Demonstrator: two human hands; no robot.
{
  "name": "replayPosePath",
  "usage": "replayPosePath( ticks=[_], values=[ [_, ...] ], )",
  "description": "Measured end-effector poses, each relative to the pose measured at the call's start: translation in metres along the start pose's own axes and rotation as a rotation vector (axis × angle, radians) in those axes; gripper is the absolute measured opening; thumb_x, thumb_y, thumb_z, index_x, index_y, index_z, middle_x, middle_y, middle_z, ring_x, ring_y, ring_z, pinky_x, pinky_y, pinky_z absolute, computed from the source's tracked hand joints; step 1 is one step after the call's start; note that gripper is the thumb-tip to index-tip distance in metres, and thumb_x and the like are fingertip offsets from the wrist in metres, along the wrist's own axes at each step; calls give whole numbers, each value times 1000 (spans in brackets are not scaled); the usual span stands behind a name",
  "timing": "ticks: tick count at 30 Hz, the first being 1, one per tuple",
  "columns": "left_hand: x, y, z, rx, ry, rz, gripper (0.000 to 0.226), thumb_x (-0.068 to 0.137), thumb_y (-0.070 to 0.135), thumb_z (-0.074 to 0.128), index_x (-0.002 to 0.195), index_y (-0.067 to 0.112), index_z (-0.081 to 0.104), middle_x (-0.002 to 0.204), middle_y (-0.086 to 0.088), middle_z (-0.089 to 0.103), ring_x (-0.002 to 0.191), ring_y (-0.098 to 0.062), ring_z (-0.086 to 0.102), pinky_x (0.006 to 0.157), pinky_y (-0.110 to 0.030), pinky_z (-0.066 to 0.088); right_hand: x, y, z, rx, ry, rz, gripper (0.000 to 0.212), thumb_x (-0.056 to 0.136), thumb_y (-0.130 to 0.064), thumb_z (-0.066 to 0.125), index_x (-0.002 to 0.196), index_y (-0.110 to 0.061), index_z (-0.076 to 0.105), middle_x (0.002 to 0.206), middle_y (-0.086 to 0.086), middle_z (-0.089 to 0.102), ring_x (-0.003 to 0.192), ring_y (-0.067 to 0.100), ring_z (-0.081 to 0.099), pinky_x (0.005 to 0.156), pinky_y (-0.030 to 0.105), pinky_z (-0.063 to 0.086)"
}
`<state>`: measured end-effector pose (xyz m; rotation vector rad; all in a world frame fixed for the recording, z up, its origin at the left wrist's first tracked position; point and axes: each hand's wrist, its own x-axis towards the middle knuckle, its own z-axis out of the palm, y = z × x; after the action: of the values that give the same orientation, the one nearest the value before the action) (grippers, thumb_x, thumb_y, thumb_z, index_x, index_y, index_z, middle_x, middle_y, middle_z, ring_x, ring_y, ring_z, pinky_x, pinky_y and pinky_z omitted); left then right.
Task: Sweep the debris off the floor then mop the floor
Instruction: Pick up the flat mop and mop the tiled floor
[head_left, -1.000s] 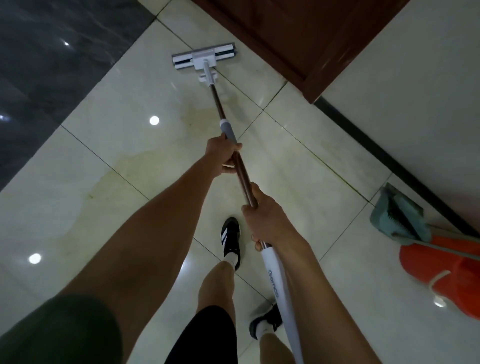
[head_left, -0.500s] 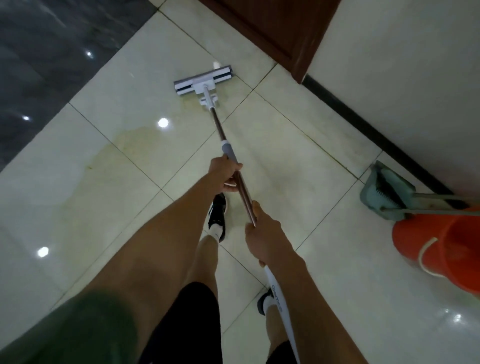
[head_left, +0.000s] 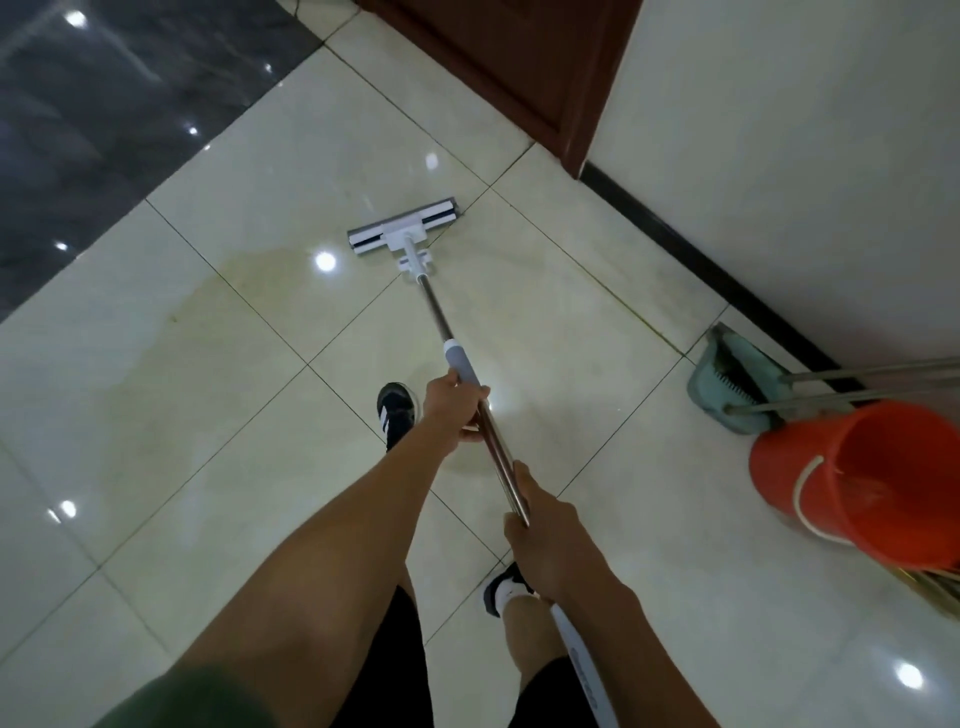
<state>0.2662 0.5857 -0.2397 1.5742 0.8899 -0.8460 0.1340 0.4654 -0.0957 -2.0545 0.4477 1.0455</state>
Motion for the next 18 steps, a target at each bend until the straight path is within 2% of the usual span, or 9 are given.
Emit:
replayPosePath(
  ticks=[4, 8, 12, 15, 18],
  values=[
    [16, 23, -16, -8, 15, 32, 28, 91, 11, 72, 116, 4, 62, 86, -16, 70, 76, -33, 74, 59, -48, 63, 21, -22, -2, -9, 28, -14, 60, 105, -23, 44, 158, -24, 16, 116, 12, 62, 90, 21, 64, 86, 35, 55],
    [39, 57, -34, 0, 13, 36, 23, 89, 9, 73, 110, 5, 63, 92, -19, 71, 83, -37, 75, 60, -50, 63, 49, -55, -5, 12, 37, 1, 59, 105, -27, 45, 158, -24, 18, 120, 11, 61, 97, 23, 65, 87, 35, 55],
    [78, 104, -66, 30, 18, 46, 21, 88, 10, 75, 107, 6, 64, 96, -20, 72, 82, -35, 75, 58, -46, 63, 91, -106, -7, 72, 54, 36, 59, 105, -31, 44, 158, -30, 18, 115, 6, 61, 85, 21, 66, 69, 34, 58],
    [112, 149, -92, 43, 20, 47, 20, 88, 10, 76, 104, 6, 65, 92, -19, 72, 79, -35, 75, 63, -51, 63, 129, -151, -8, 148, 48, 41, 58, 105, -32, 43, 157, -33, 18, 106, 3, 63, 68, 16, 63, 48, 26, 49],
    [140, 196, -116, 49, 21, 70, 14, 87, 9, 76, 94, 8, 64, 87, -18, 71, 79, -37, 75, 64, -55, 63, 164, -195, -18, 200, 62, 44, 56, 104, -33, 43, 156, -34, 21, 116, 4, 63, 67, 9, 58, 44, 18, 42]
  ],
)
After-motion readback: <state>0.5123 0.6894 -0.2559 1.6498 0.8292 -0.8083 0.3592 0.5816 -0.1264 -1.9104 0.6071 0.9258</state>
